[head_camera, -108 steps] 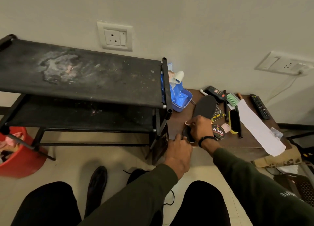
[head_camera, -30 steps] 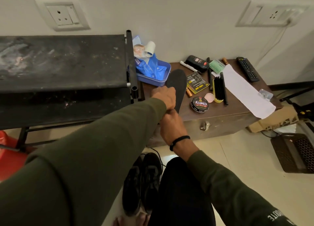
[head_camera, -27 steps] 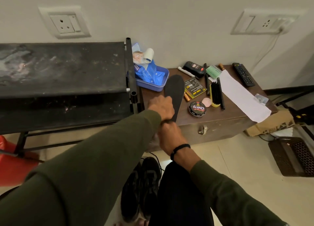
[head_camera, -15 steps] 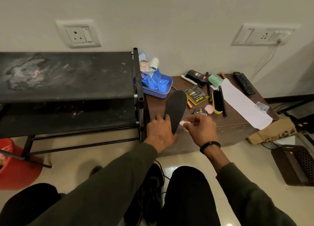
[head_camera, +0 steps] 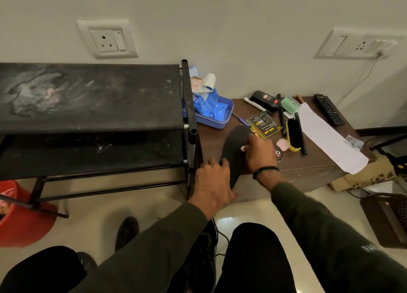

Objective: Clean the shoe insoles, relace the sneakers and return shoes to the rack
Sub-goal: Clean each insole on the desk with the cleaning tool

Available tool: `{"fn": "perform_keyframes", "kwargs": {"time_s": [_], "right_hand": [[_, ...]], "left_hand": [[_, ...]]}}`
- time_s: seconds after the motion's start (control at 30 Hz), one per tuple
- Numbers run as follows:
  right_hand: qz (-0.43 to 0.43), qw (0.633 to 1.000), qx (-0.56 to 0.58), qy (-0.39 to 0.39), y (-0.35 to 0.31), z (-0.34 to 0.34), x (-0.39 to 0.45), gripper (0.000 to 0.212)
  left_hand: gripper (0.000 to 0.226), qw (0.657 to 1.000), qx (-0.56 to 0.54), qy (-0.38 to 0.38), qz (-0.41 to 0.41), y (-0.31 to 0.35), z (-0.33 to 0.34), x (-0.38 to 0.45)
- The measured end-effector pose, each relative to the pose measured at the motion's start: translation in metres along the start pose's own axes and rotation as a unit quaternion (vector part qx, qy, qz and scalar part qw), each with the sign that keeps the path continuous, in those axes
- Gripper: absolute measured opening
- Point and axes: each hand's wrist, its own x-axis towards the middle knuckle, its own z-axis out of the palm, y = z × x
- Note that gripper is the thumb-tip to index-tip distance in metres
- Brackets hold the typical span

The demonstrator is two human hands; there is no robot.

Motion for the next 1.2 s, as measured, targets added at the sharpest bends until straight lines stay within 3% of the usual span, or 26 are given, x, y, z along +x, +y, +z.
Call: {"fn": "perform_keyframes", "kwargs": {"time_s": [0.33, 0.5, 0.7, 1.2], "right_hand": [[0.038, 0.999, 0.002, -0.019, -0.001, -0.005, 0.056, 0.016], [0.039, 0.997, 0.037, -0.055, -0.007, -0.001, 0.004, 0.011], [-0.03, 0.995, 0.063, -0.071, -0.002, -0.003, -0.059, 0.004], [0.072, 0.996, 0.049, 0.02, -0.009, 0.005, 0.076, 0.009]], "left_hand": [[0.1, 1.0, -0.002, -0.01, 0.007, 0.0, -0.007, 0.005], [0.079, 0.999, -0.023, -0.015, 0.017, 0.002, -0.018, 0.006], [0.06, 0.999, -0.038, -0.016, 0.027, 0.001, -0.025, 0.003], [0.052, 0.998, -0.011, -0.034, 0.053, 0.001, -0.031, 0.016]]}}
